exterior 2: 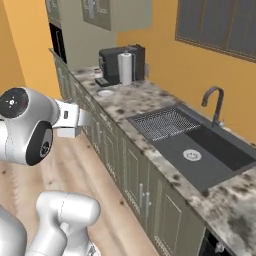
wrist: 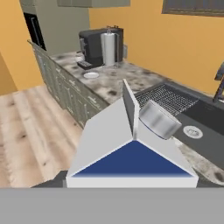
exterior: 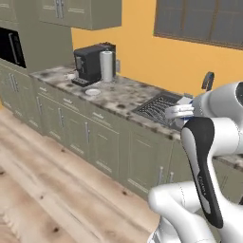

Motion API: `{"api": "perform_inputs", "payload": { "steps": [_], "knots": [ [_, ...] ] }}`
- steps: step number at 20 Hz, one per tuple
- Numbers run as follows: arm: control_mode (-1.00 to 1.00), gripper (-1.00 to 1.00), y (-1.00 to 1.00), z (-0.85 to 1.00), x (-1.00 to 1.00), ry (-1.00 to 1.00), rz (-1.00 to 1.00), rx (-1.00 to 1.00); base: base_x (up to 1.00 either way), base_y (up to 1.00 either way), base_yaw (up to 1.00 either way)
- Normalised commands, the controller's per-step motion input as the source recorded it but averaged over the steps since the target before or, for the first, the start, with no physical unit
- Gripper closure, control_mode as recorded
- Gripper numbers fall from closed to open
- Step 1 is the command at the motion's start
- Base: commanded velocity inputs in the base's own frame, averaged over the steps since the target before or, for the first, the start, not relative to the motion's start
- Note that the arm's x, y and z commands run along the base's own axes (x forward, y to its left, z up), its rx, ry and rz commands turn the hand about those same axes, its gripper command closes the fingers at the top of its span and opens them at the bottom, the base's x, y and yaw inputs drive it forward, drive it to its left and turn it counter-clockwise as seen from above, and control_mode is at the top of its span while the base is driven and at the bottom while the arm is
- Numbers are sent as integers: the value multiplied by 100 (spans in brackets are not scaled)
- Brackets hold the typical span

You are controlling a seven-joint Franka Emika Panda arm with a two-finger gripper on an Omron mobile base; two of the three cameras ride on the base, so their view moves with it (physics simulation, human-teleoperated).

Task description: Take a sugar cube from the saucer and place it inside the coffee. Then, grab milk from the fridge and place it next to the coffee on the counter to sweeten the coffee.

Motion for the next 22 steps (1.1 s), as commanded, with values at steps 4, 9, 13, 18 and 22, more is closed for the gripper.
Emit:
{"api": "perform_inputs", "payload": {
  "steps": [4,9,13,18,22],
  "knots": [
    [100,100,0,0,0,0,0,0,100,100,-23],
    [100,100,0,0,0,0,0,0,100,100,-25],
    [100,100,0,0,0,0,0,0,100,100,-24],
    [100,100,0,0,0,0,0,0,100,100,-22],
    [100,100,0,0,0,0,0,0,100,100,-21]
  ]
}}
